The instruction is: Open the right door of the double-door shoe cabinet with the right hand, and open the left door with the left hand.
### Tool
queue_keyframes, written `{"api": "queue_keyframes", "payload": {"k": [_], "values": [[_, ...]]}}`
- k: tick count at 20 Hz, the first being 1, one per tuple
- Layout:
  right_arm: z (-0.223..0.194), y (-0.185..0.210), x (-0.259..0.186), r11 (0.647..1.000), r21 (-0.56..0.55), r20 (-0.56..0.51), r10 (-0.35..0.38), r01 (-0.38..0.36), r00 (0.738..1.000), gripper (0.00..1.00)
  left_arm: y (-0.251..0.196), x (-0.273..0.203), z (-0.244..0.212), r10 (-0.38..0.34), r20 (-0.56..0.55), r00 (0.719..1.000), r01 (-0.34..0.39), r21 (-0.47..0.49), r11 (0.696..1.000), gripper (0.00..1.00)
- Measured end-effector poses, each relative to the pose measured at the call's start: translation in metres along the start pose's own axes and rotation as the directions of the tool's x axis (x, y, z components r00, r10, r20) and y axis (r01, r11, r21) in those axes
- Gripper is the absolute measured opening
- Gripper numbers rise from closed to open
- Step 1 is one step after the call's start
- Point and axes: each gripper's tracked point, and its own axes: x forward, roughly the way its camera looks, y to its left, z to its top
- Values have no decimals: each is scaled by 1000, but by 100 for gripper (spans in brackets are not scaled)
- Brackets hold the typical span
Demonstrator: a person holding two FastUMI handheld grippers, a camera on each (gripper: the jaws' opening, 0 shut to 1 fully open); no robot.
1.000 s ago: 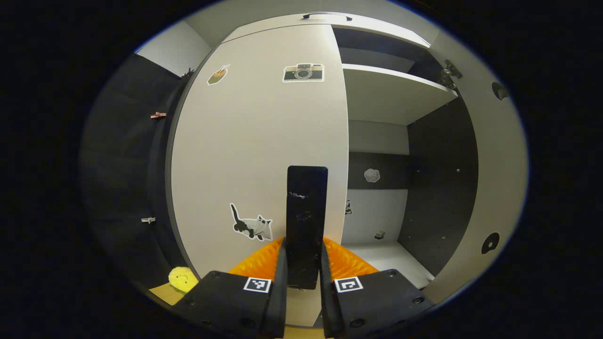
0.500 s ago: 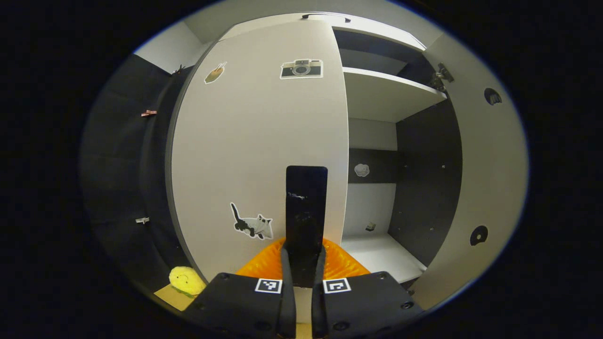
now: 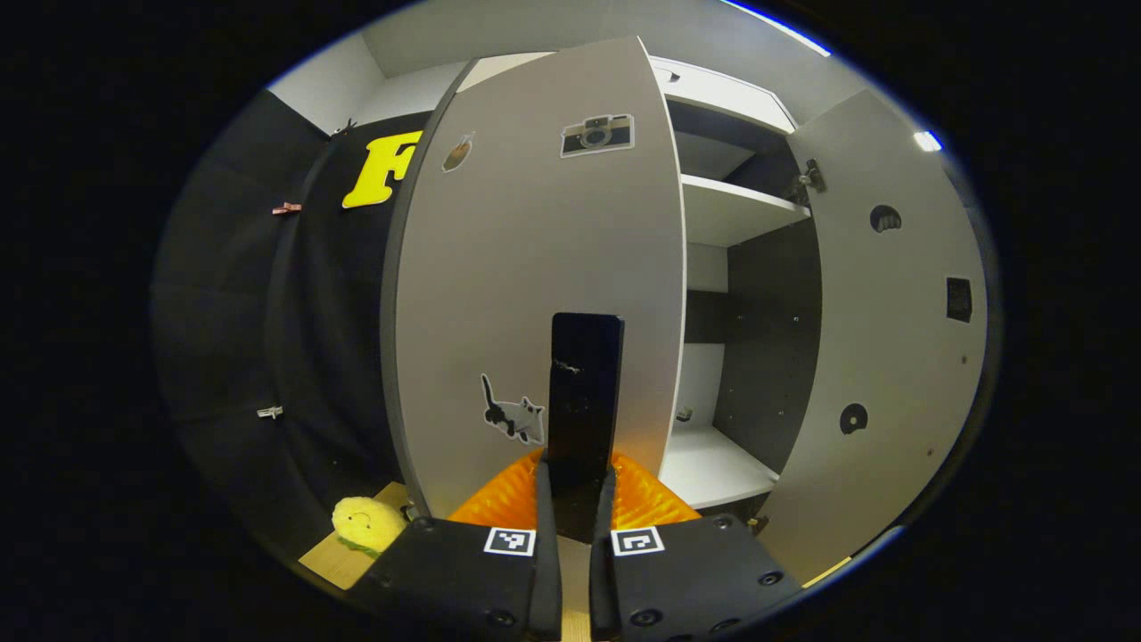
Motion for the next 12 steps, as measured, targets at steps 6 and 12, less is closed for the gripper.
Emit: {"api": "queue_keyframes", "payload": {"k": [6,12], "values": [[2,18,1,1000,21,6,2,-2,1000,97,12,-11,2,-25,-5,1000,25,-9,1000,17],[0,40,0,1000,3,4,19,-19,1000,97,23,-19,4,-45,-9,999,45,-33,998,17]]}}
